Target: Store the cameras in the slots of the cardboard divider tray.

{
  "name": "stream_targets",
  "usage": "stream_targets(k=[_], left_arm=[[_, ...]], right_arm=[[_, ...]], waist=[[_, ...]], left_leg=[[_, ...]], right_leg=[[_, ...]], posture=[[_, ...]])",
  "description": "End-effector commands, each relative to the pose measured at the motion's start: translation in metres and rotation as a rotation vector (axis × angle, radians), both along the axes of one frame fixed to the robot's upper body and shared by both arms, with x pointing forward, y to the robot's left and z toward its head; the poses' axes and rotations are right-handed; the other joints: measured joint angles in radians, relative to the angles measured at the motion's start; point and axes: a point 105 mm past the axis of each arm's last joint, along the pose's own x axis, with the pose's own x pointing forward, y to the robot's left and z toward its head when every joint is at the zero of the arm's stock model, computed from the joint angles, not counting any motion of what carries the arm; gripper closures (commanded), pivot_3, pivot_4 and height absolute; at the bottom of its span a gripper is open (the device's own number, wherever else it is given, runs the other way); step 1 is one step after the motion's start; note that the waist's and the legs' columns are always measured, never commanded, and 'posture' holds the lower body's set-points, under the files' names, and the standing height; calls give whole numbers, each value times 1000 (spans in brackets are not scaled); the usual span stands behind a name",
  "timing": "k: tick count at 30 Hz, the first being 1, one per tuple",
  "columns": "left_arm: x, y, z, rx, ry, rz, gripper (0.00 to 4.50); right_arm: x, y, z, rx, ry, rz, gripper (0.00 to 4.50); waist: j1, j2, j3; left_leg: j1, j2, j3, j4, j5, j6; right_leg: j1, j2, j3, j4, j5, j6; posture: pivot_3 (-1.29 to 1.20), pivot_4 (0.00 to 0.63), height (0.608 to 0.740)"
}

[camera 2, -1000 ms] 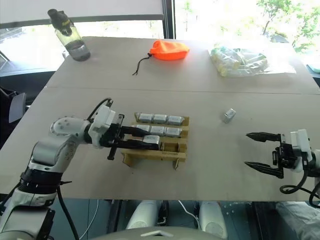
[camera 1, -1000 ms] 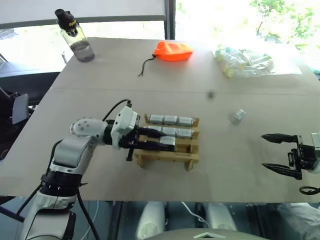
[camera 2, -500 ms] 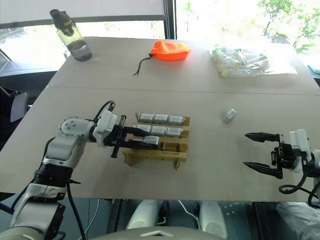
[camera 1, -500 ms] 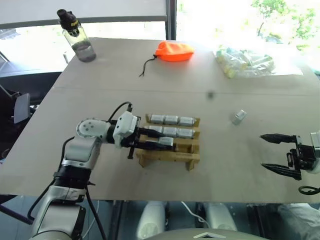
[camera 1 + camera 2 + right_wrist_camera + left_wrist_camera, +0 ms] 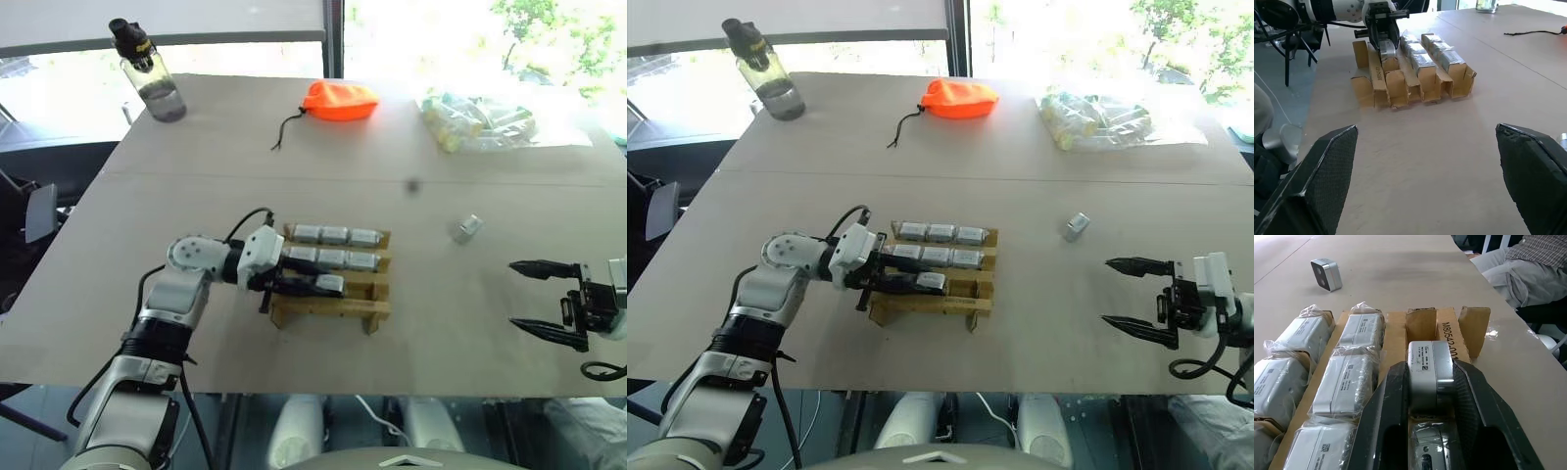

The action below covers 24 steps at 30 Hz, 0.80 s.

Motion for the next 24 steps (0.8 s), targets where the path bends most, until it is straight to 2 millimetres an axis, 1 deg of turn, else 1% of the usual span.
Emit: stream_targets(k=[1, 3, 4, 5, 6, 7, 8, 10, 11, 14, 16, 18, 20, 22, 24], left_arm=[[-2, 1, 3, 9, 14, -9, 2228], [-1, 0, 5, 7, -19, -9, 1259], [-1, 0, 6, 0, -23, -6, 1057], [-2, 0, 8, -3, -25, -8, 489], [-2, 0, 9, -2, -33, -12, 132], [-4, 1, 12, -3, -43, -17, 35], [-4, 0, 18, -22, -47, -15, 35], [-7, -2, 39, -84, -53, -8, 35], [-9, -3, 45, -100, -52, -6, 35], [-16, -4, 84, -181, -77, 6, 35], [-22, -3, 100, -201, -83, 10, 35], [-25, -1, 112, -216, -96, 26, 35], [-27, 0, 120, -241, -96, 44, 35], [-29, 2, 122, -262, -93, 68, 35], [-29, 3, 119, -265, -92, 91, 35]], right_arm=[[-5, -2, 10, -9, -45, 33, 0], [-5, -3, 10, -11, -44, 32, 0], [-5, -3, 10, -12, -44, 31, 0], [-5, -3, 10, -13, -44, 30, 0], [-4, -3, 10, -13, -45, 29, 0], [-3, -3, 10, -12, -47, 25, 0], [-1, -3, 11, -11, -53, 11, 0], [7, -1, 14, -2, -76, -38, 0], [10, -1, 15, 3, -85, -53, 0], [27, 6, 10, -17, -34, -163, 0], [32, 6, 11, -22, -39, -193, 0], [38, 3, 5, -107, -20, -201, 0], [42, -1, 3, -195, 11, -177, 0], [42, 0, 5, -272, -7, -104, 0], [47, 0, 12, -316, -58, -52, 0]], waist=[[0, 0, 0], [0, 0, 0], [1, 0, 0], [2, 0, 0], [3, 0, 0], [2, 0, 0], [2, 0, 0], [0, 0, 0], [0, 0, 0], [-1, 0, 0], [-2, 0, 0], [-2, 0, 0], [-2, 1, 1], [-1, 1, 1], [-2, 0, 1]], left_leg=[[0, 0, 0, 0, 0, 0], [0, 0, 0, 0, 0, 0], [0, 0, 0, 0, 0, 0], [0, 0, 0, 0, 0, 0], [0, 0, 0, 0, 0, 0], [0, 0, 0, 0, 0, 0], [0, 0, 0, 0, 0, 0], [0, 0, 0, 0, 0, 0], [-1, 0, -1, 0, 0, 0], [-1, 1, -1, 0, 2, -4], [-1, 1, -1, 0, 2, -4], [-1, 0, -1, 0, 2, -4], [0, 0, 0, 0, 2, -4], [0, 0, 0, 0, 2, -4], [0, 0, 1, 0, 2, -4]], right_leg=[[0, 0, 0, 0, 0, 0], [0, 0, 0, 0, 0, 0], [0, 0, 0, 0, 0, 0], [0, 0, 0, 0, 0, 0], [0, 0, -1, 0, 0, 0], [0, 0, -1, 0, 0, 0], [0, 0, -1, 0, 0, 0], [0, 0, 0, 0, 0, 0], [0, 0, 0, 0, 0, 0], [0, -1, 2, 0, 0, 0], [0, 0, 3, 0, 0, 0], [0, 0, 4, 0, 0, 0], [0, 0, 4, 0, 0, 0], [0, 0, 4, 0, 0, 1], [0, 0, 4, 0, 0, 1]], posture=[[0, 150, 726], [0, 150, 726], [0, 150, 726], [0, 150, 726], [0, 150, 726], [0, 150, 726], [0, 150, 726], [0, 150, 726], [0, 150, 726], [0, 150, 726], [0, 150, 726], [0, 150, 726], [0, 150, 726], [0, 150, 726], [0, 150, 726]])
